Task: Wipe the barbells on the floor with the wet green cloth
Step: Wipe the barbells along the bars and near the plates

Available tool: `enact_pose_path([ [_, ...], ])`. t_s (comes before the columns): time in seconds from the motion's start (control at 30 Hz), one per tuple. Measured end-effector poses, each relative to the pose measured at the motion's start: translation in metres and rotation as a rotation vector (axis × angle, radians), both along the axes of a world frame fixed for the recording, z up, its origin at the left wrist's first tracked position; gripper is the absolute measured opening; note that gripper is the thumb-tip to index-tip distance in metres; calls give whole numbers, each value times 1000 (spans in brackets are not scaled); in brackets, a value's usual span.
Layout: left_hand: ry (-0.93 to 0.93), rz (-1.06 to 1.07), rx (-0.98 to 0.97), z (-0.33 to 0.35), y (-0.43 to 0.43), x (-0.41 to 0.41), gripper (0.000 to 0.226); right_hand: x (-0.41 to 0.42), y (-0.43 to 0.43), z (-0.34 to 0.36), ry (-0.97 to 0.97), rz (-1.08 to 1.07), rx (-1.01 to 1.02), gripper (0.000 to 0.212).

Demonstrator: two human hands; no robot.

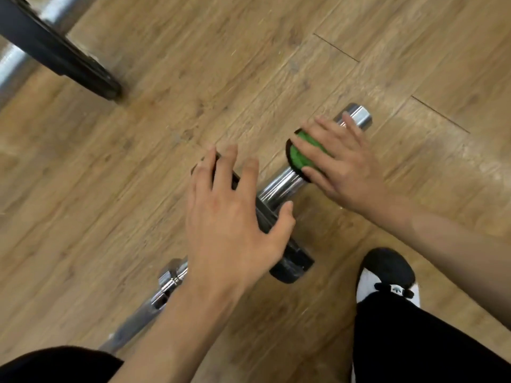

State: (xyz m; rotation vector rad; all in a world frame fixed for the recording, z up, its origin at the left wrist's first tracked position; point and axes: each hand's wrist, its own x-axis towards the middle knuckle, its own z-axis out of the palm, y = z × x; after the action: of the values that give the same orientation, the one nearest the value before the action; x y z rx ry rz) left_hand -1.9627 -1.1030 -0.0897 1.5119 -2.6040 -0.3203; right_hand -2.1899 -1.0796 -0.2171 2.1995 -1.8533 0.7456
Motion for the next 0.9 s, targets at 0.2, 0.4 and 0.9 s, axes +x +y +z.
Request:
enact_pose_path([
  [0.2,142,56,57,-3,-23,3,69,7,-13,7,-168,-174,17,43],
  [0.4,125,42,19,-4,-38,6,72,57,-6,0,-10,243,9,45],
  [0.9,218,158,157,0,-76,10,77,48,-49,0,-25,179,0,47],
])
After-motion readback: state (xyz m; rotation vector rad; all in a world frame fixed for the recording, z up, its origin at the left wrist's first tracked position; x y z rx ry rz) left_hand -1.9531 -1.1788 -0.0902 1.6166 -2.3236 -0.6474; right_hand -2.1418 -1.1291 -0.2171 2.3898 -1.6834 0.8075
